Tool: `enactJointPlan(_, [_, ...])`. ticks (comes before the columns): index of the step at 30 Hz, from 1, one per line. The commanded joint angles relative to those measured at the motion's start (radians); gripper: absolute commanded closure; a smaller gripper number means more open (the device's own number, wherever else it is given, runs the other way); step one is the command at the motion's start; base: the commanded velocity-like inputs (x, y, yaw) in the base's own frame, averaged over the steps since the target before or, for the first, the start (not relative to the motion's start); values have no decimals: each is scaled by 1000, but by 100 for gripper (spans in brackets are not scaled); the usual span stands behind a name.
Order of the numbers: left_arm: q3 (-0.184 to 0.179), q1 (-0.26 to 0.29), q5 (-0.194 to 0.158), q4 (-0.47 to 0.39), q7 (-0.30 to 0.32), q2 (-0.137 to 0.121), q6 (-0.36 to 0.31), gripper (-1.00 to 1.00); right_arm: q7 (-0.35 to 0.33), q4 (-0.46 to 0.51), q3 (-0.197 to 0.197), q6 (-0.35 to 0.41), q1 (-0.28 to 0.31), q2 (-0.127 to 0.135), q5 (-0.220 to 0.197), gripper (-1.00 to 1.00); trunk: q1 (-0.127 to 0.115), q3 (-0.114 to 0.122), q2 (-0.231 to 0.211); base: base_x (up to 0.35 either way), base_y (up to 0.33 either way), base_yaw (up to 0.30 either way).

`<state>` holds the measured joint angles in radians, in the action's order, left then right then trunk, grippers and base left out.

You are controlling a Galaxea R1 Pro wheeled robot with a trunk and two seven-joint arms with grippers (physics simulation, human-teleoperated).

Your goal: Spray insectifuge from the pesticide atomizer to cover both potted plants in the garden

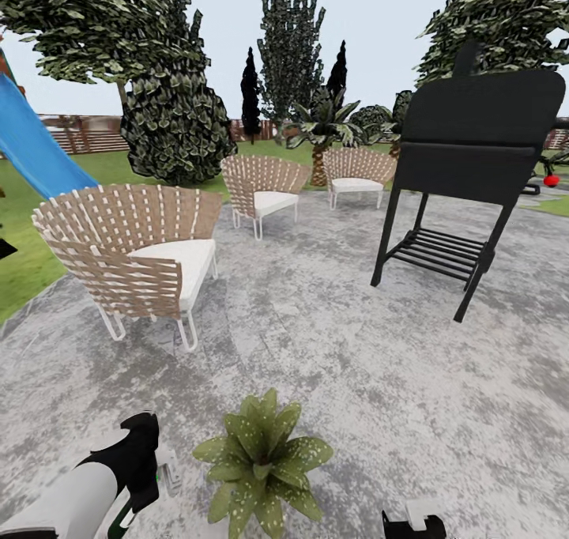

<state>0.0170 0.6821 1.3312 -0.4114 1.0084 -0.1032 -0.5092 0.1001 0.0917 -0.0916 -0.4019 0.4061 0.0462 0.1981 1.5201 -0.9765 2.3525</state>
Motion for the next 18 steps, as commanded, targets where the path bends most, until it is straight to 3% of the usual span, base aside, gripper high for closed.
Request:
enactJointPlan(1, [2,1,2,-1,6,0,-9,100,2,-1,-8,-3,0,0,11,-100,-1,-1,0,-223,-220,261])
enactJointPlan(6, [1,5,3,-3,6,2,-9,100,2,-1,-8,-3,0,0,11,-100,-1,-1,0,-114,-134,273])
enactJointPlan(9, [0,46,6,-1,7,15,-53,100,1,0,-8,-3,0,0,11,-100,-1,-1,0,-6,-9,103])
enactJointPlan(10, [0,56,13,-1,7,26,-79,100,1,-1,-8,-3,0,0,11,-100,-1,-1,0,-1,-2,19])
enactJointPlan(11, [0,61,45,0,7,38,-91,100,1,-1,-8,-3,0,0,11,-100,-1,-1,0,0,-1,8])
enactJointPlan(14, [1,63,97,0,43,46,-98,100,1,-1,-8,-3,0,0,11,-100,-1,-1,0,0,0,4])
enactJointPlan(15, [1,64,105,-1,88,45,-98,100,1,-1,-8,-3,0,-1,11,-100,-1,-1,0,0,0,112])
enactJointPlan(18, [1,65,108,-1,113,46,-95,100,1,-1,-8,-3,0,-2,11,-100,-1,-1,0,0,0,214])
